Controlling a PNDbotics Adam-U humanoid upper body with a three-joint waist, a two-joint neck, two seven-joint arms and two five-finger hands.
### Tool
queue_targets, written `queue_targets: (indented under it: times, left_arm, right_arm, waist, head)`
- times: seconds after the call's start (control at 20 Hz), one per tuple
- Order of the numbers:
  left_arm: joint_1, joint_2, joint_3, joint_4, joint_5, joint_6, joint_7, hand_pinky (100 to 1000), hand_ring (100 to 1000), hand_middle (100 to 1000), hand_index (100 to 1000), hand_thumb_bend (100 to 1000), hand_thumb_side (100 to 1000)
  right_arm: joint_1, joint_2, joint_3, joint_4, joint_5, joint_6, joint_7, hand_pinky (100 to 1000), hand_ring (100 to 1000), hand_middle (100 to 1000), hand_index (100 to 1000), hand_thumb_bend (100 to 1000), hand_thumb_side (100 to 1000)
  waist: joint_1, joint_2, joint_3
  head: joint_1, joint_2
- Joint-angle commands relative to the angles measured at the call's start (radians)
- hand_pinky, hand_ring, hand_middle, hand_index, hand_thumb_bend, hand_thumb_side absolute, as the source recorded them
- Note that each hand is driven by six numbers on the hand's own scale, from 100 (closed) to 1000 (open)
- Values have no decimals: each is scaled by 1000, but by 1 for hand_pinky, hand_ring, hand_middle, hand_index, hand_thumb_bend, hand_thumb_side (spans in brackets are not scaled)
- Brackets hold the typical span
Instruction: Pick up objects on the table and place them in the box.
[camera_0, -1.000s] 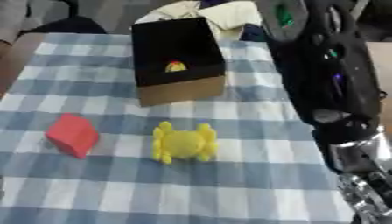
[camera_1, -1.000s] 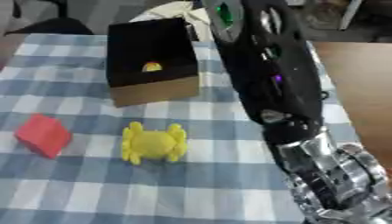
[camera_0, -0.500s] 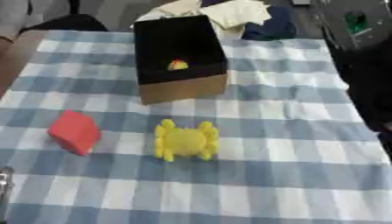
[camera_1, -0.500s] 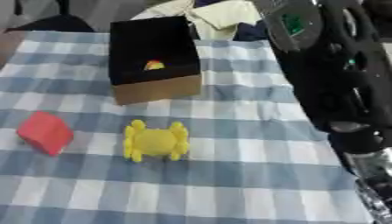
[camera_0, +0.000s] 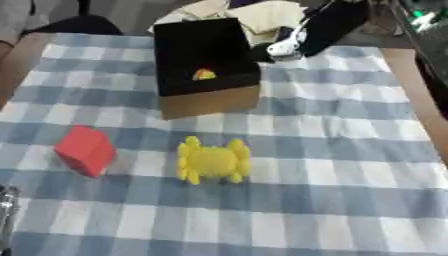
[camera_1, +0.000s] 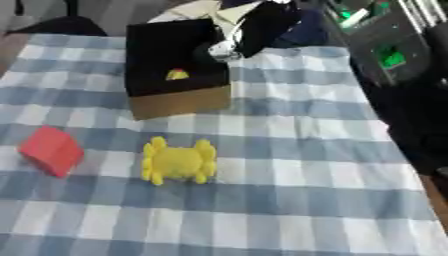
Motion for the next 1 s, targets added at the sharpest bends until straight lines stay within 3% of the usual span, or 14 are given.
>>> queue_targets:
  times: [0.05, 0.5, 1.0]
  left_arm:
    - [-4, 28, 11, -16, -3, 1, 5, 624, 774, 678, 788, 115, 847]
    - [2, 33, 13, -16, -6, 5, 7, 624, 775, 678, 786, 113, 843]
    - [1, 30, 11, -16, -6, 6, 5, 623, 775, 678, 785, 112, 842]
  right_arm:
    - [9, -48, -7, -43, -34, 4, 21, 908, 911, 853, 885, 521, 551]
    - [93, -67, 34, -88, -88, 9, 68, 906, 903, 839, 900, 526, 575]
    - [166, 3, 69, -109, -23, 5, 80, 899, 898, 830, 900, 551, 648]
  waist:
    - [1, -25, -7]
    - [-4, -33, -22]
    - [-3, -32, -20]
  head:
    - [6, 11]
    - [11, 18]
    - [6, 21]
